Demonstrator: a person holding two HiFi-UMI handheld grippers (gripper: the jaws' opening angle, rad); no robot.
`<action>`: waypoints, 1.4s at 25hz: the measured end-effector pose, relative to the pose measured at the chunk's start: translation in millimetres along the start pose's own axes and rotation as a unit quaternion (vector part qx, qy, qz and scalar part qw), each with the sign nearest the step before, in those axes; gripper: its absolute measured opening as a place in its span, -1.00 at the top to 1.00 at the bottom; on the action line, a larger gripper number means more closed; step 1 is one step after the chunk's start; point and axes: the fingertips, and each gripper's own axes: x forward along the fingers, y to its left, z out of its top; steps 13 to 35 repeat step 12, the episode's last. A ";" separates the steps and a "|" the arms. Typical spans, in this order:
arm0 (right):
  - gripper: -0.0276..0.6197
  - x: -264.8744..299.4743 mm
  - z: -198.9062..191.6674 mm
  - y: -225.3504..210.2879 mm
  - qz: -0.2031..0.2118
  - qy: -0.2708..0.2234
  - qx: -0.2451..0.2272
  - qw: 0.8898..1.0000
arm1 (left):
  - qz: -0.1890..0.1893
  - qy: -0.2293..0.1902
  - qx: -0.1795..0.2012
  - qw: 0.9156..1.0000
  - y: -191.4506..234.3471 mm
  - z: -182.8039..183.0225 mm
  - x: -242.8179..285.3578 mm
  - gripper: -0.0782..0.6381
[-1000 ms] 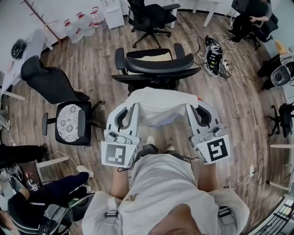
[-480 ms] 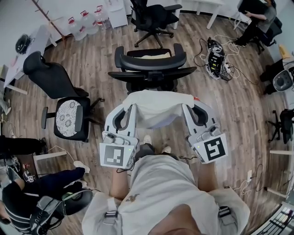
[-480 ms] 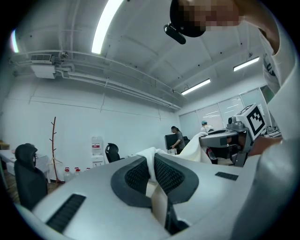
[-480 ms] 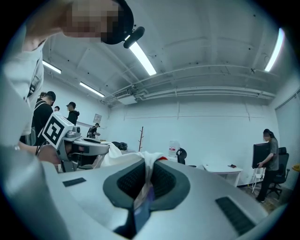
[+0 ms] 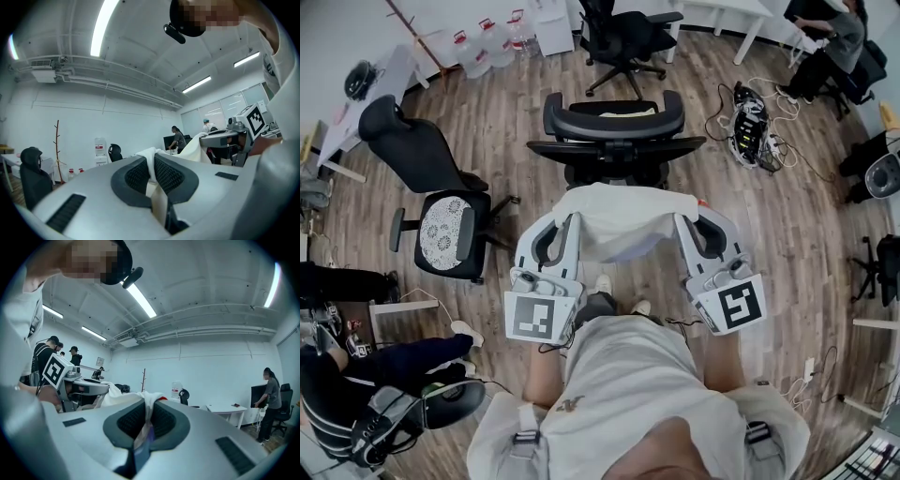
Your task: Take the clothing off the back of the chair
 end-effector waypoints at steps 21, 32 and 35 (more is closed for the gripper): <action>0.83 -3.0 5.7 3.0 0.008 -0.005 -0.002 1.000 | 0.013 -0.002 -0.002 1.000 -0.7 5.0 -8.1 0.71; 0.83 -3.0 5.7 3.0 0.008 -0.005 -0.002 1.000 | 0.013 -0.002 -0.002 1.000 -0.7 5.0 -8.1 0.71; 0.83 -3.0 5.7 3.0 0.008 -0.005 -0.002 1.000 | 0.013 -0.002 -0.002 1.000 -0.7 5.0 -8.1 0.71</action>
